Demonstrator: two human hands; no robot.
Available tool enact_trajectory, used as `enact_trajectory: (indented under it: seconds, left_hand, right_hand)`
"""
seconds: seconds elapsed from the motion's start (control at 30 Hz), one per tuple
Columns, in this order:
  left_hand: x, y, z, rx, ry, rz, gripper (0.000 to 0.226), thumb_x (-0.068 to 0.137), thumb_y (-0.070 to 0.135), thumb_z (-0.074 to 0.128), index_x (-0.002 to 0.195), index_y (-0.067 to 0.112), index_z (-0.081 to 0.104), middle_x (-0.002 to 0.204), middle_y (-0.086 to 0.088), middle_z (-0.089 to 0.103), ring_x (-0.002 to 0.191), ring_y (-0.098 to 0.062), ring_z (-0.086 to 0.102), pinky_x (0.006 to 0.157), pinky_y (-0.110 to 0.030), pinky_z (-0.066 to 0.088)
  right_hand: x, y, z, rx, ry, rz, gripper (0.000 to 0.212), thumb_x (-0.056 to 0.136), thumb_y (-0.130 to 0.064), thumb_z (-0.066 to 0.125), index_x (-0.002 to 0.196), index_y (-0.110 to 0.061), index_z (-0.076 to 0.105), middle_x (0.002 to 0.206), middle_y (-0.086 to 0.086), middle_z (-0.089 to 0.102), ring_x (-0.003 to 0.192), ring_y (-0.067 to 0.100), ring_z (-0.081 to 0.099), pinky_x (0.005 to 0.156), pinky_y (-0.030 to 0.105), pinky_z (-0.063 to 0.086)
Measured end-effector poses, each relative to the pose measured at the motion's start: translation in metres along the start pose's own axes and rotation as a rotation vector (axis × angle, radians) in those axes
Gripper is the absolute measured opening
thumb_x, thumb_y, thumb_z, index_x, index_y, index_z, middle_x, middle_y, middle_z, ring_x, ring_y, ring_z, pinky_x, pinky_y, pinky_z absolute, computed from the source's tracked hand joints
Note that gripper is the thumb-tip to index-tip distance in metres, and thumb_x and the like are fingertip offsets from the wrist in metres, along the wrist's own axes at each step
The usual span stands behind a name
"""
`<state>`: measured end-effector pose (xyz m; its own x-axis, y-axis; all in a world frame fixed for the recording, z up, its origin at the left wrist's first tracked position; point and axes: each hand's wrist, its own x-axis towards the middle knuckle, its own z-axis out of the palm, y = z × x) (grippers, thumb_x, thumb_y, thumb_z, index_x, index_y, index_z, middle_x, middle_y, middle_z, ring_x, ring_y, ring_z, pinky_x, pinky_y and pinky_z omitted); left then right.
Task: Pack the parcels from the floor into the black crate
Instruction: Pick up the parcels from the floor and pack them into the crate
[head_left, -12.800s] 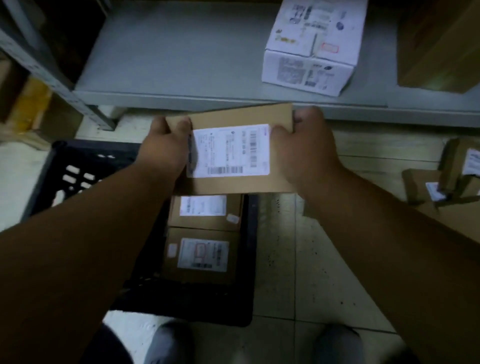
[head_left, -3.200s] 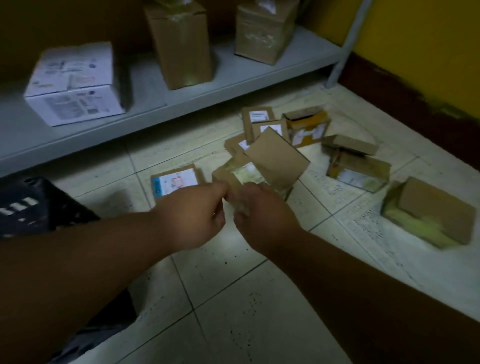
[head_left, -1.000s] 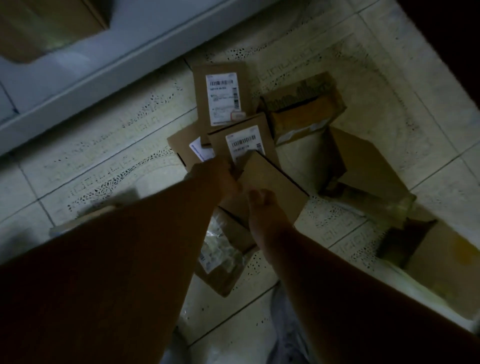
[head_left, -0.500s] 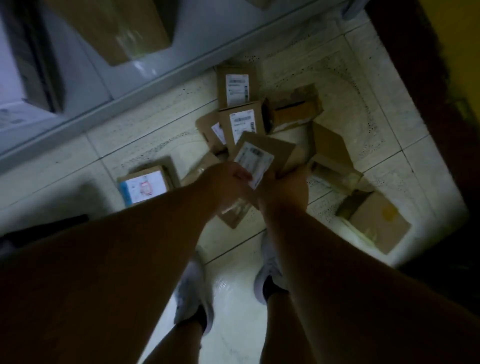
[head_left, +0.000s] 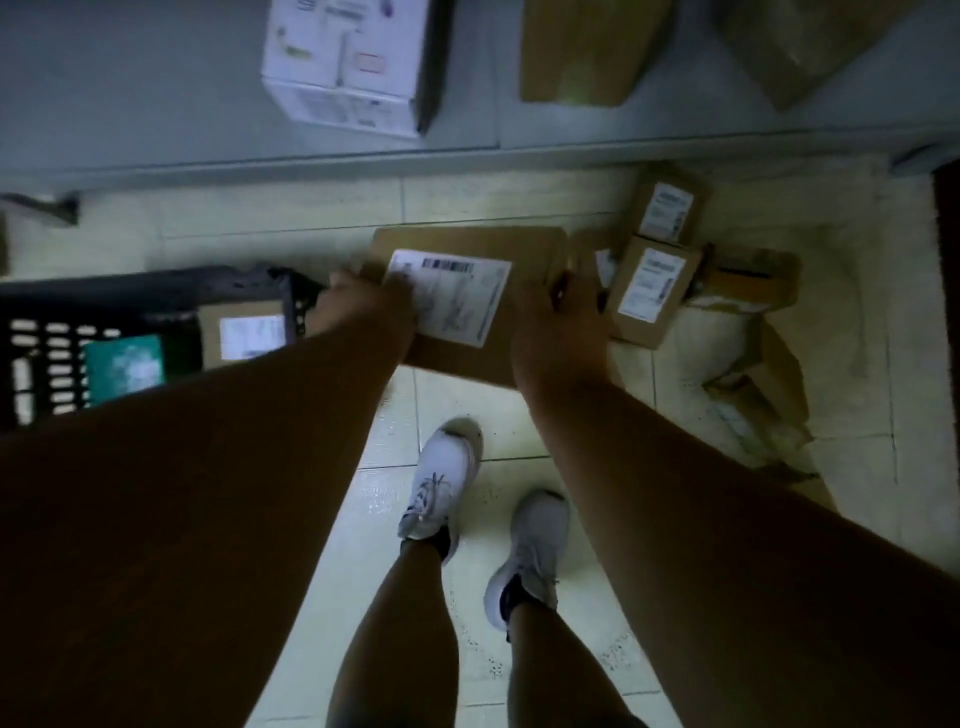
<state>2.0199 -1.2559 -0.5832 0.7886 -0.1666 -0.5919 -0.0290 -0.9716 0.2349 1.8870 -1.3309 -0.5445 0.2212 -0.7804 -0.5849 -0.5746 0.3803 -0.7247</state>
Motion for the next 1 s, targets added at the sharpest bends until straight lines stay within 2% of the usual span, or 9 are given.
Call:
enact_trajectory:
  seconds: [0.13, 0.2, 0.3, 0.43, 0.6, 0.77, 0.87, 0.93, 1.0]
  left_hand:
    - [-0.013, -0.078, -0.050, -0.035, 0.079, -0.200, 0.060, 0.094, 0.054, 0.040, 0.130, 0.006, 0.045, 0.129, -0.022, 0.055, 0.116, -0.042, 0.054, 0.097, -0.043, 0.045]
    - [-0.021, -0.113, -0.070, -0.065, 0.104, -0.251, 0.058, 0.094, 0.053, 0.042, 0.127, 0.006, 0.046, 0.126, -0.022, 0.057, 0.113, -0.041, 0.056, 0.090, -0.039, 0.045]
    - [-0.021, -0.164, -0.089, -0.182, 0.079, -0.258, 0.054, 0.094, 0.052, 0.048, 0.126, 0.007, 0.047, 0.121, -0.019, 0.059, 0.101, -0.035, 0.058, 0.074, -0.035, 0.037]
    - [0.015, -0.226, -0.109, -0.263, 0.022, -0.258, 0.055, 0.092, 0.053, 0.052, 0.126, 0.010, 0.046, 0.119, -0.017, 0.057, 0.093, -0.030, 0.054, 0.074, -0.036, 0.040]
    - [0.069, -0.299, -0.163, -0.218, -0.040, -0.183, 0.054, 0.087, 0.045, 0.060, 0.132, 0.021, 0.043, 0.122, -0.013, 0.058, 0.104, -0.036, 0.059, 0.088, -0.044, 0.051]
    - [0.128, -0.347, -0.191, -0.372, -0.201, -0.218, 0.060, 0.090, 0.019, 0.060, 0.142, 0.038, 0.036, 0.113, -0.006, 0.057, 0.096, -0.029, 0.063, 0.080, -0.045, 0.059]
    - [0.162, -0.355, -0.173, -0.377, -0.257, -0.166, 0.054, 0.091, 0.022, 0.061, 0.140, 0.036, 0.042, 0.112, -0.002, 0.057, 0.095, -0.023, 0.061, 0.075, -0.038, 0.058]
    - [0.181, -0.357, -0.157, -0.378, -0.255, -0.152, 0.050, 0.091, 0.024, 0.061, 0.137, 0.036, 0.045, 0.112, -0.001, 0.058, 0.090, -0.019, 0.058, 0.062, -0.030, 0.052]
    - [0.201, -0.362, -0.139, -0.319, -0.230, -0.129, 0.047, 0.091, 0.027, 0.060, 0.135, 0.036, 0.046, 0.114, -0.002, 0.061, 0.091, -0.019, 0.057, 0.063, -0.028, 0.047]
  right_hand:
    - [-0.058, -0.014, 0.050, -0.218, -0.119, -0.099, 0.030, 0.100, -0.036, 0.042, 0.113, -0.011, 0.051, 0.100, -0.001, 0.061, 0.090, 0.018, 0.061, 0.074, 0.030, 0.046]
    - [-0.080, -0.019, 0.073, -0.422, -0.147, -0.166, 0.031, 0.101, -0.036, 0.042, 0.115, -0.011, 0.053, 0.102, 0.002, 0.056, 0.087, 0.016, 0.053, 0.070, 0.025, 0.035]
    - [-0.102, -0.020, 0.111, -0.689, -0.146, -0.264, 0.033, 0.100, -0.042, 0.042, 0.106, -0.013, 0.056, 0.102, 0.004, 0.051, 0.082, 0.015, 0.048, 0.062, 0.022, 0.034]
    - [-0.113, -0.008, 0.178, -0.727, -0.141, -0.191, 0.030, 0.100, -0.042, 0.043, 0.095, -0.015, 0.052, 0.106, 0.007, 0.058, 0.086, 0.020, 0.062, 0.073, 0.032, 0.058]
    - [-0.144, -0.008, 0.272, -0.697, -0.107, -0.042, 0.022, 0.100, -0.030, 0.046, 0.115, -0.013, 0.049, 0.108, 0.007, 0.059, 0.085, 0.020, 0.058, 0.061, 0.022, 0.043]
    - [-0.154, 0.011, 0.350, -0.598, -0.086, 0.106, 0.047, 0.088, -0.024, 0.061, 0.130, -0.012, 0.043, 0.125, 0.012, 0.055, 0.109, 0.033, 0.061, 0.085, 0.040, 0.055]
    - [-0.131, 0.025, 0.376, -0.699, -0.073, 0.008, 0.065, 0.084, -0.032, 0.056, 0.142, -0.011, 0.037, 0.135, 0.016, 0.047, 0.116, 0.035, 0.056, 0.093, 0.049, 0.053]
    - [-0.115, 0.038, 0.387, -0.722, -0.091, -0.093, 0.070, 0.086, -0.029, 0.058, 0.148, -0.015, 0.030, 0.140, 0.014, 0.042, 0.123, 0.032, 0.050, 0.098, 0.049, 0.050]
    - [-0.098, 0.057, 0.399, -0.766, -0.162, -0.176, 0.073, 0.088, -0.027, 0.062, 0.150, -0.020, 0.024, 0.143, 0.013, 0.037, 0.128, 0.030, 0.045, 0.102, 0.046, 0.048]
